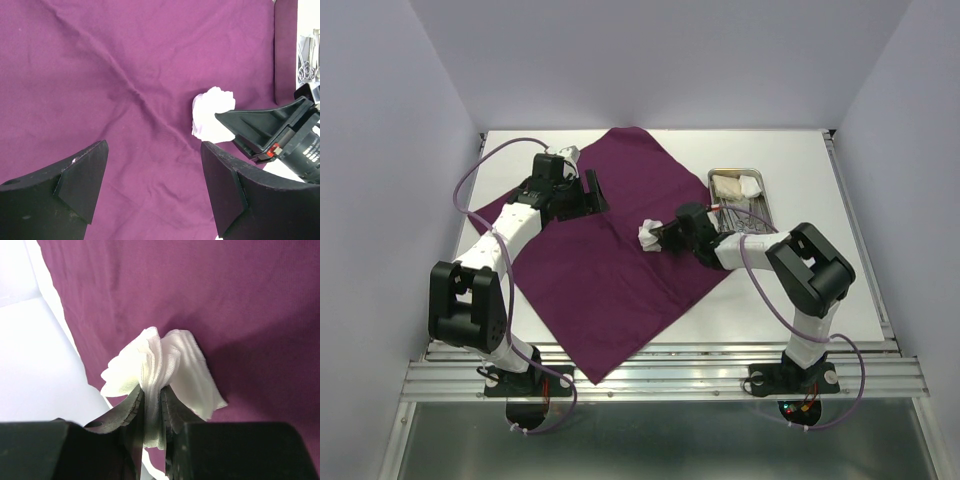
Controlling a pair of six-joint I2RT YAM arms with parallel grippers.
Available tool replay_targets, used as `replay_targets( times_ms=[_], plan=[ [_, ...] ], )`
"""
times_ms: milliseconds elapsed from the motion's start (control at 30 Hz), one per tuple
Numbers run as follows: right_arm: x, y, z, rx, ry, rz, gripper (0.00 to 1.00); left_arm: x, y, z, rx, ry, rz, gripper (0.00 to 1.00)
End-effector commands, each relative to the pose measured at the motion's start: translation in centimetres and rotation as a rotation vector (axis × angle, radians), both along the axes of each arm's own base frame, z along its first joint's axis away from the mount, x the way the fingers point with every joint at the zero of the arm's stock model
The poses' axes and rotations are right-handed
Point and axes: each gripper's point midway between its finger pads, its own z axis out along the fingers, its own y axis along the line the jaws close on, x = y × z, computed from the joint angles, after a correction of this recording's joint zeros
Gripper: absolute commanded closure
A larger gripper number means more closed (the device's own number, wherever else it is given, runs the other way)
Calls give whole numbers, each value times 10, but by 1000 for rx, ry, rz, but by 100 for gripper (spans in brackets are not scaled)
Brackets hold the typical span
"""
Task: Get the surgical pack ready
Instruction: Adjust the medical item in the surgical kit.
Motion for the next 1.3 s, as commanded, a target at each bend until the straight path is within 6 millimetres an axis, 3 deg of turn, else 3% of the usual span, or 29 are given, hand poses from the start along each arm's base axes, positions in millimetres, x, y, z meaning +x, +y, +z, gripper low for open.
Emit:
replay_targets(
  times_ms=[0, 133, 233, 333, 467, 733, 900, 1133, 1200, 1233, 1267],
  plan=[
    [-2, 3, -7, 1, 14, -13, 93, -1, 2, 17, 0, -62, -9, 14],
    [-5, -2, -13, -20, 39, -31, 89, -1, 2, 17, -1, -63, -10, 14],
    [-6, -6, -13, -33, 42, -42, 81, -1, 2, 17, -2, -63, -11, 14],
    [-5, -8, -11, -41, 34, -47, 61, -1, 1, 16, -3, -59, -14, 14],
    [-7, -6, -6, -57, 18, -32, 49, -1, 1, 16, -6, -60, -14, 14],
    [-3, -16, 16, -106, -37, -45, 43, 2, -2, 17, -13, -59, -20, 14],
    [-7, -23, 29, -164, -69, -40, 34, 5, -2, 19, -13, -63, -21, 14],
    [-11, -38, 46, -333, -161, 27, 37, 5, -2, 17, -11, -60, -15, 14],
    [-5, -27, 57, -367, -211, 102, 53, 6, -2, 19, -12, -62, -15, 14],
    [-5, -24, 54, -425, -232, 173, 67, 5, -1, 18, -9, -62, -15, 14],
    [-4, -20, 44, -459, -221, 217, 73, 6, -1, 17, -9, -60, -15, 14]
  ],
)
